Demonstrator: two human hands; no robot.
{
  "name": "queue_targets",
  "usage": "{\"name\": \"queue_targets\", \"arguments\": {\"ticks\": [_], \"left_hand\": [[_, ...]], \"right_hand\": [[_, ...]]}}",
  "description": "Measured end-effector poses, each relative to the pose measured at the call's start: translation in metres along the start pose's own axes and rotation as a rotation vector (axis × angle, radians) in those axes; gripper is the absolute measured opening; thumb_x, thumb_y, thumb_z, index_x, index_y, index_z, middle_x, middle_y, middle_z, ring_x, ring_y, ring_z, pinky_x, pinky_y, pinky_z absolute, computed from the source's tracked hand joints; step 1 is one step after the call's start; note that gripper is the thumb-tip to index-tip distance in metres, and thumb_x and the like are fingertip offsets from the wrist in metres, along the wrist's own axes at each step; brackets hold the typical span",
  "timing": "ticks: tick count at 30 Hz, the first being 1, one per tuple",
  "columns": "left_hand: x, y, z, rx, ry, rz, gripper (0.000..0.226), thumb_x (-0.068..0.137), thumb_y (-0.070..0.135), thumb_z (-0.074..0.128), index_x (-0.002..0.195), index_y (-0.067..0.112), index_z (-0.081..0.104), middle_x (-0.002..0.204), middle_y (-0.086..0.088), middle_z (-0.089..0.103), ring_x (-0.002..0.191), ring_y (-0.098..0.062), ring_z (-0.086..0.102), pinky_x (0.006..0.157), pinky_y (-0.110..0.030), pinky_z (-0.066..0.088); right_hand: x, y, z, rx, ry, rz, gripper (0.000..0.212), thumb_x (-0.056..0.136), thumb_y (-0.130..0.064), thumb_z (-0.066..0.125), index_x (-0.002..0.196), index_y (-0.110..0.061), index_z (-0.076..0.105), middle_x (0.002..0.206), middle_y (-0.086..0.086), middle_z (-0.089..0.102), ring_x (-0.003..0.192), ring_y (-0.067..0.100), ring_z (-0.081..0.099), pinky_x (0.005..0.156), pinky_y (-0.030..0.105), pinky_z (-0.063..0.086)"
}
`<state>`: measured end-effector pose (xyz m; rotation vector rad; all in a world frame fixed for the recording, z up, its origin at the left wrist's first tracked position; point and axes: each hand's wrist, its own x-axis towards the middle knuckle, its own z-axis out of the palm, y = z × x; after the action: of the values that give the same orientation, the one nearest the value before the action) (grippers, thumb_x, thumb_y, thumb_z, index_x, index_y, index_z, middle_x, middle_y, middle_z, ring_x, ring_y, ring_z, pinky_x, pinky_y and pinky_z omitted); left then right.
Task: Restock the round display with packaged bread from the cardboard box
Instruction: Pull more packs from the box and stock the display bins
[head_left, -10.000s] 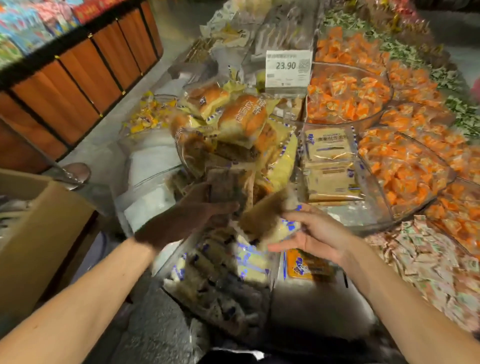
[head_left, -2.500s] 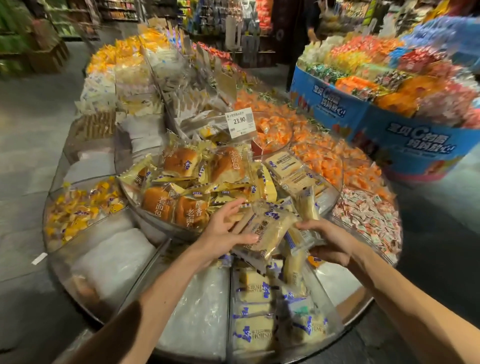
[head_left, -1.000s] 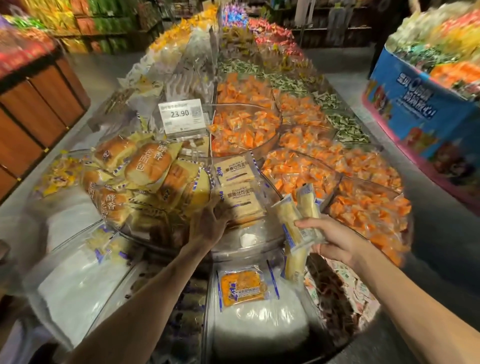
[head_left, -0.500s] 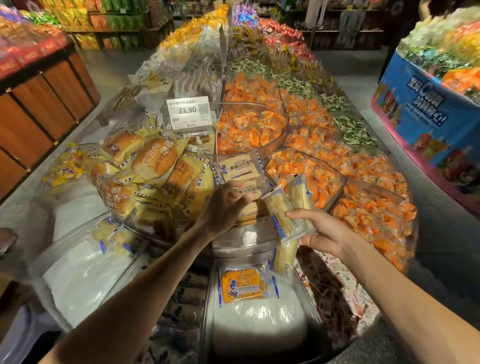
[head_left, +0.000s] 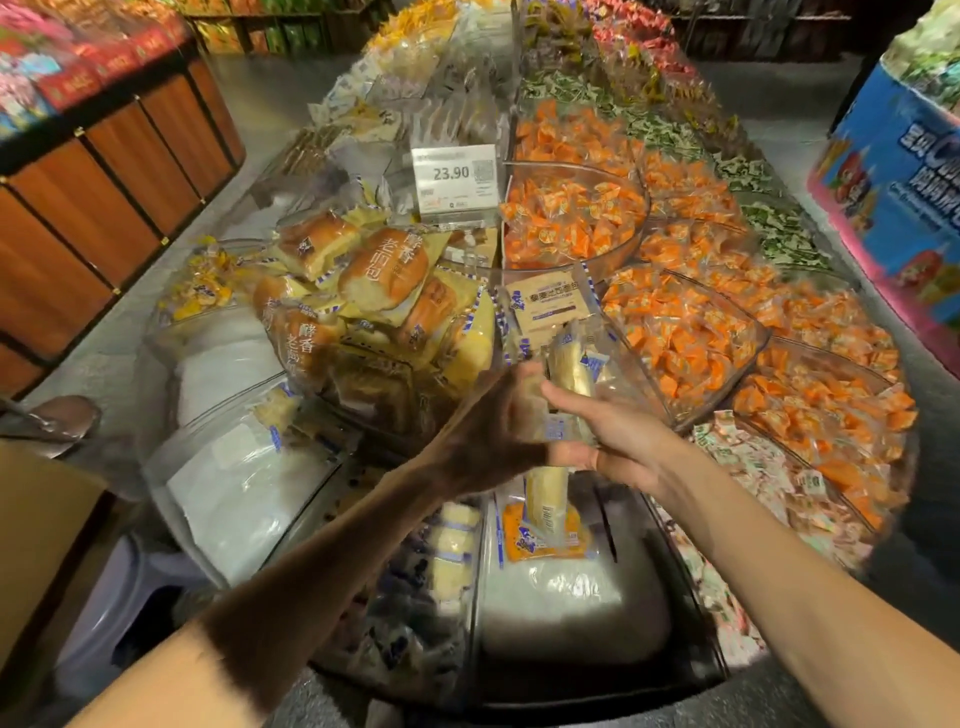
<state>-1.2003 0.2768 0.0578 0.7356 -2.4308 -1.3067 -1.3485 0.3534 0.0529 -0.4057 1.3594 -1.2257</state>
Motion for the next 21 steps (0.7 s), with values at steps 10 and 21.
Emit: {"name": "queue_targets", "arguments": {"ticks": [10,21], "left_hand": [[-0.07,-0.117,-0.097,-0.581,0.213,-0.3,0.008,0.097,0.009,0.058,0.091,0.015,0.057,0.083,-0.006,0.068,0.063,-0.011,0.071,0.058,-0.029,0.058],[-0.142,-0.197,-0.163,-0.85,0.021,-0.603,0.027,0.087,0.018,0.073,0.112,0.01,0.065,0.103,-0.009,0.069,0.072,-0.013,0.067,0.061,-0.025,0.056]], "right_hand": [[0.024,0.054,0.114,0.086,-0.137,0.145,0.023,0.074,-0.014,0.07,0.096,-0.013,0.078,0.1,0.011,0.076,0.08,0.02,0.073,0.071,0.04,0.059],[0.027,0.117,0.194,0.262,-0.034,0.239,0.021,0.074,-0.006,0.07,0.093,-0.008,0.079,0.098,0.018,0.074,0.074,0.026,0.074,0.072,0.04,0.06]]}}
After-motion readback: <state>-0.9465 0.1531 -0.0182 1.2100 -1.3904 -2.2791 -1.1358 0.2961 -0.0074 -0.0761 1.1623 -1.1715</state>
